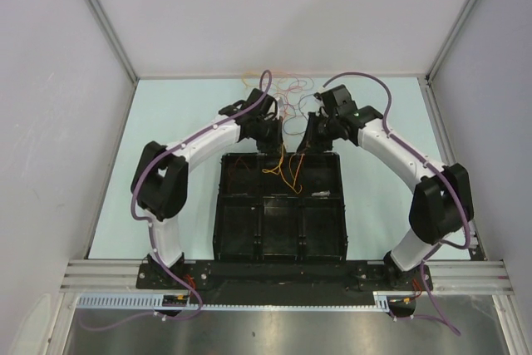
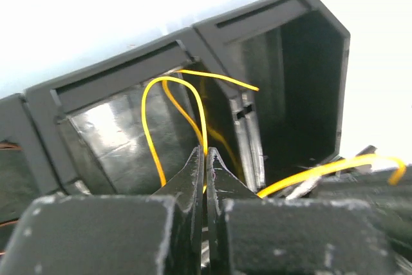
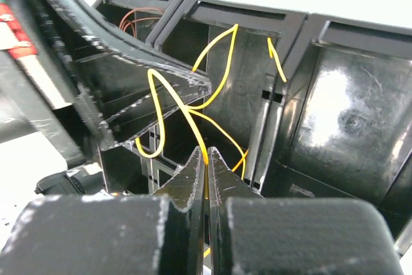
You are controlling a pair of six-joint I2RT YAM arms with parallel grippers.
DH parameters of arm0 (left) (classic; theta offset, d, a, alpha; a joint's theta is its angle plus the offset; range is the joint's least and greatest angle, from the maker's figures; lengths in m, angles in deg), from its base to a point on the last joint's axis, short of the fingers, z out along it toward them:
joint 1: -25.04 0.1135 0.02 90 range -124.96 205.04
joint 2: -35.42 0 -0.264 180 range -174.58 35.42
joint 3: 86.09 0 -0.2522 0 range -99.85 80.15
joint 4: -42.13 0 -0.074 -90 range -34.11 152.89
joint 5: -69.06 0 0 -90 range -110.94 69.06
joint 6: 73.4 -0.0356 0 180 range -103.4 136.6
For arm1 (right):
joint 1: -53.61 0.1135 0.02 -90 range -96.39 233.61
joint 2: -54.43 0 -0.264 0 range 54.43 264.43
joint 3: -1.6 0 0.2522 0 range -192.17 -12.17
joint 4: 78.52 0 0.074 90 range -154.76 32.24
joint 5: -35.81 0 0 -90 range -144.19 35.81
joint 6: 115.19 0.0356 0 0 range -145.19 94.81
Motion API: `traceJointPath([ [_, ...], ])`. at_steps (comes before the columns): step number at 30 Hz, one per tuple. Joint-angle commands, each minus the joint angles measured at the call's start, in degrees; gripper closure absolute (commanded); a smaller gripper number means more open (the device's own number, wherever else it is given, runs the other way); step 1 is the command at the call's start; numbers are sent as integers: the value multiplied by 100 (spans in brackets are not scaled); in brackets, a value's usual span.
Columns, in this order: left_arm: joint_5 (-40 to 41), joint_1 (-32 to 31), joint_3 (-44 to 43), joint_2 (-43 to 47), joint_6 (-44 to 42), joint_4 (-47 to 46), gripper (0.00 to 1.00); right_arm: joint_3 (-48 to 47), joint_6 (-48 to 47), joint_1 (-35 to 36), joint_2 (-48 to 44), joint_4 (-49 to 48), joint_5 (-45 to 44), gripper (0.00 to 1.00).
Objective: Untangle the cables
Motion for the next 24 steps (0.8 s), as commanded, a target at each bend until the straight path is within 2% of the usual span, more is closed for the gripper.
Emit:
traceJointPath([
  [1,307,-32,-278,-81,-329,142,100,-586,-427,243,269,242,3,100],
  [4,387,-32,-225,-46,-408,186,99,-806,-638,410,454,479,-155,100],
  [8,491,-32,-146,42,-382,195,94,-991,-841,517,604,831,-357,100],
  [14,992,-32,-225,227,-373,423,77,-1062,-1043,543,648,1077,-525,100],
  [18,1221,-32,-252,332,-347,564,61,-1045,-1140,657,692,1226,-577,100],
  [24,1432,-59,-287,569,-259,651,48,-860,-1166,833,762,1350,-595,100],
])
